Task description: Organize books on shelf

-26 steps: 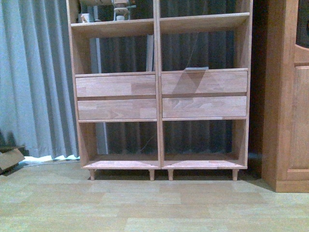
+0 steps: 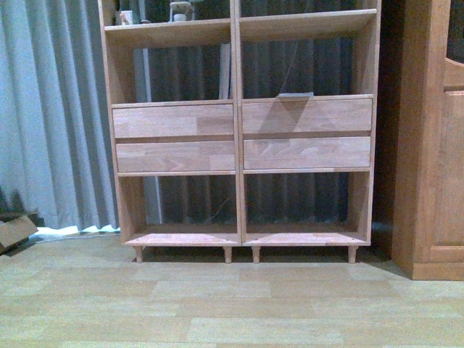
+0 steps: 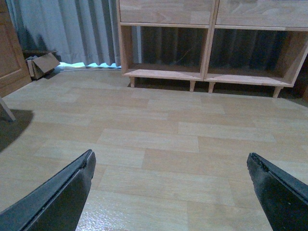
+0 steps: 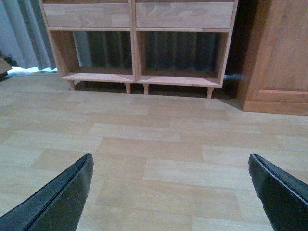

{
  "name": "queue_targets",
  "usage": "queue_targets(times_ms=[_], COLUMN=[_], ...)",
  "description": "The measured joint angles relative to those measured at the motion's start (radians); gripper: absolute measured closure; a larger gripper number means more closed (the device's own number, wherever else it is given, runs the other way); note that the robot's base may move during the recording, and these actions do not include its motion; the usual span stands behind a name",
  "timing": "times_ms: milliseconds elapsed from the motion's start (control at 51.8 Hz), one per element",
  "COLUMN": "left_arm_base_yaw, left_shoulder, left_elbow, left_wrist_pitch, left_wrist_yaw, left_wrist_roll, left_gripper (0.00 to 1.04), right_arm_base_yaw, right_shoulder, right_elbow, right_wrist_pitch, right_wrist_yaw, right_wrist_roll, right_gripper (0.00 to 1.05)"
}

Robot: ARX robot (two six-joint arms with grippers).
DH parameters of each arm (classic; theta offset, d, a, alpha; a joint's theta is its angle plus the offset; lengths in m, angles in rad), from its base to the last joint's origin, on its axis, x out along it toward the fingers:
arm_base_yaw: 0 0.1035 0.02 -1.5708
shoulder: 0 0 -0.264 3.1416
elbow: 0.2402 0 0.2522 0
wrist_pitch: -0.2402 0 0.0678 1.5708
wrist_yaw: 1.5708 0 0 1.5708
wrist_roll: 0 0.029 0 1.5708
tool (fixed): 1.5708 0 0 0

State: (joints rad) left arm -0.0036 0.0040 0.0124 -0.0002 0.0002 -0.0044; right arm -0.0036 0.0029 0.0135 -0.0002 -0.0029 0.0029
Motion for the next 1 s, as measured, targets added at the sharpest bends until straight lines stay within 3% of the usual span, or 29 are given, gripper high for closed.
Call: queue_targets(times_ms=[1003], left_arm_base_yaw=[0.0], left_shoulder=[0.0], left_elbow=[0.0], left_wrist_pitch=[0.0], left_wrist_yaw=[0.0], left_wrist_roll=[0.0], left_gripper=[0.07], right_arm_base_yaw=[0.0], right_shoulder=[0.0], right_elbow=[0.0], right_wrist_pitch=[0.0], right_wrist_yaw=[0.0], right_wrist_roll=[0.0], right_gripper=[0.07])
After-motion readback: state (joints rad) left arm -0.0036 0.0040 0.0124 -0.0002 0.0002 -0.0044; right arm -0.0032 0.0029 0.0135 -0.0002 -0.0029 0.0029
